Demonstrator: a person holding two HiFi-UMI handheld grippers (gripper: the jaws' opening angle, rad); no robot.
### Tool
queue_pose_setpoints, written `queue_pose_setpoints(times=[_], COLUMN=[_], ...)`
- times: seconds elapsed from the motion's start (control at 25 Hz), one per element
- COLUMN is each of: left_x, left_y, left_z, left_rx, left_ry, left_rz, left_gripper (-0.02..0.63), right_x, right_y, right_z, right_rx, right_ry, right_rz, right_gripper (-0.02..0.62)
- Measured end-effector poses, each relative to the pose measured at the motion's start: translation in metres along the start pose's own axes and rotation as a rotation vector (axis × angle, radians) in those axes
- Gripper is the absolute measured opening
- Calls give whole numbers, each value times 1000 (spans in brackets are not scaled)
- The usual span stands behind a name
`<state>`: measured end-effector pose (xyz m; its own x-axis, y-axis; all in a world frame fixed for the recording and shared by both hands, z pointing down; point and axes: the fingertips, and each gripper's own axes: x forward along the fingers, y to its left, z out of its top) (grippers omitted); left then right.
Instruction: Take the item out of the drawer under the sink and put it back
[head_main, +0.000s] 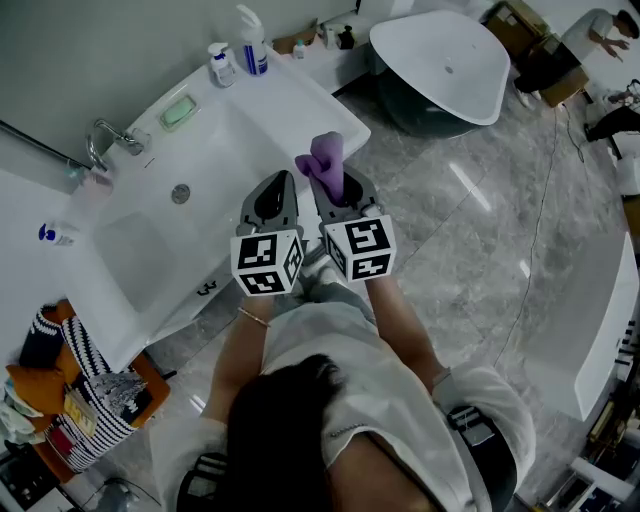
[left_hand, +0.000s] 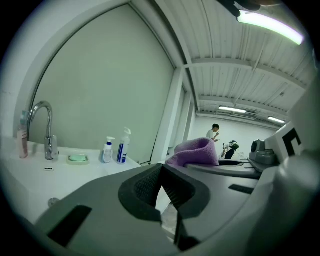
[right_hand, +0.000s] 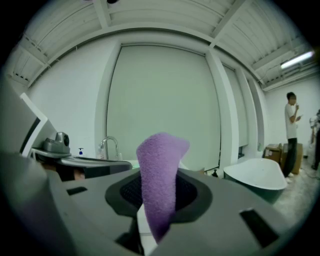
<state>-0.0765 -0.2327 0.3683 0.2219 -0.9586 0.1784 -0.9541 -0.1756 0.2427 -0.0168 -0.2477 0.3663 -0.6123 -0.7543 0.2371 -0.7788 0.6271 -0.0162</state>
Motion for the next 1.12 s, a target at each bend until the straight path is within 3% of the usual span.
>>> queue_pose_setpoints(times=[1.12], left_x=[-9], left_y=[8], left_z=[-18], left_rx=[-20], left_ry=[39], left_rz=[15], left_gripper=[3], right_x=[1], right_y=[14], right_z=[-9], right_rx=[-1], right_ry=[17], right_rz=[24], right_gripper=[112])
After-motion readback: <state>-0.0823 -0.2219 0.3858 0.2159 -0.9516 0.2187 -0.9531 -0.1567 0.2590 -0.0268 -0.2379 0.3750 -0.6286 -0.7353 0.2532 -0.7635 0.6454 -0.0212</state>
